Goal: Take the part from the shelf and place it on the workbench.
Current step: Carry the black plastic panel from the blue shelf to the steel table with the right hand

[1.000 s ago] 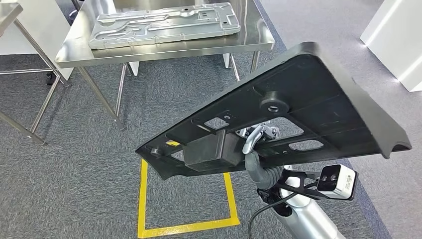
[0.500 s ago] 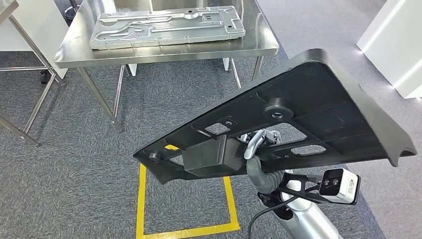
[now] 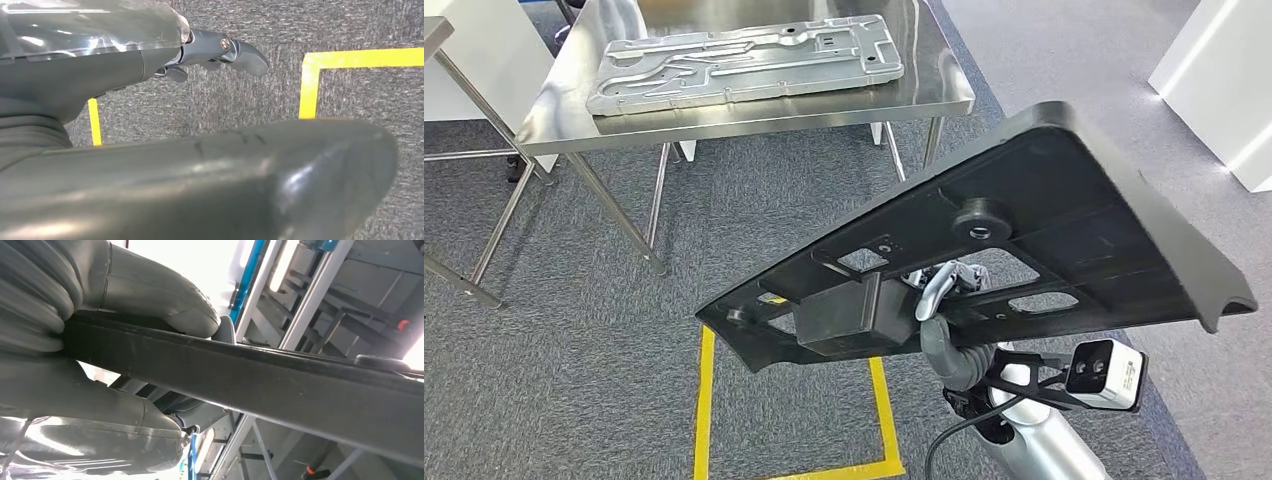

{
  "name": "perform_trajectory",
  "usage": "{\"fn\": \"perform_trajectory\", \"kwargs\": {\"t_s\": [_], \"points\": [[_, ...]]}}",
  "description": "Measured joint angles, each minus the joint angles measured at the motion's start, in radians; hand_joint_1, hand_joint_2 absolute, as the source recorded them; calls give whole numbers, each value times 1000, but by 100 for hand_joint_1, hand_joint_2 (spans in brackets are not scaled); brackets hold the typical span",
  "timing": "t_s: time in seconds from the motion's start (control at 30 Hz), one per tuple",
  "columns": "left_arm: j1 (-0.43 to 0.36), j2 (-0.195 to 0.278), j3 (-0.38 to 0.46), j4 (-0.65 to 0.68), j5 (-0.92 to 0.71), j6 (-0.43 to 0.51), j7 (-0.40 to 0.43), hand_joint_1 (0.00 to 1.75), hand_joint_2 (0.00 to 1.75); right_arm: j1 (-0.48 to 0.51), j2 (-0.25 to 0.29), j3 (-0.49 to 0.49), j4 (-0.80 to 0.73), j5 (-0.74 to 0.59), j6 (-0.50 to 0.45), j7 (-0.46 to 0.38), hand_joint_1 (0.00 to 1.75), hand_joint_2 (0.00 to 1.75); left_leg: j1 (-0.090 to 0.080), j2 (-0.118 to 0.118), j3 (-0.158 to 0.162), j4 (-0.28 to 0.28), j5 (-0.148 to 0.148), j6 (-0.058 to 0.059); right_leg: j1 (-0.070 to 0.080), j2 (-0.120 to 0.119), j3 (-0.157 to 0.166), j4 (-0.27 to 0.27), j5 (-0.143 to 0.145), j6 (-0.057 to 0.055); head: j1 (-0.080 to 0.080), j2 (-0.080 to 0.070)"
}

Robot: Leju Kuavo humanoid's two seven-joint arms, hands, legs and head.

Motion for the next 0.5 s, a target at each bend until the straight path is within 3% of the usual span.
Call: {"fn": "perform_trajectory", "kwargs": {"t_s": [0.03,0.07,0.13,0.2,0.27,0.37,0.43,0.5], "points": [[1,0,0,0,0,0,0,0,0,2,0,0,0,0,0,0,175,175,0,0,-27,30,5,0,2,1,5,0,-5,-1,0,0],[2,0,0,0,0,0,0,0,0,3,0,0,0,0,0,0,175,175,0,0,-33,19,31,2,3,2,12,0,-10,-1,0,0],[3,0,0,0,0,0,0,0,0,3,0,0,0,0,0,0,175,175,-1,0,5,-105,122,11,5,3,30,0,-23,2,0,0],[3,0,0,0,0,0,0,0,0,3,0,0,0,0,0,0,175,175,-6,0,51,-219,172,22,9,5,41,2,-35,10,0,0],[2,0,0,0,0,0,0,0,0,2,0,0,0,0,0,0,175,175,-13,-1,64,-246,170,32,10,6,44,0,-41,21,0,0],[2,0,0,0,0,0,0,0,0,1,0,-1,0,0,0,0,175,175,-8,-2,73,-257,169,49,7,4,40,17,-57,38,0,0],[1,-1,0,0,0,0,-1,0,0,1,0,-4,-1,0,0,0,175,175,-5,-2,82,-264,166,59,4,3,-9,114,-102,47,0,0],[0,-1,0,0,0,0,-1,0,0,4,0,-5,-2,0,0,0,175,175,-5,-2,88,-264,158,64,0,2,-93,252,-149,53,0,0]]}}
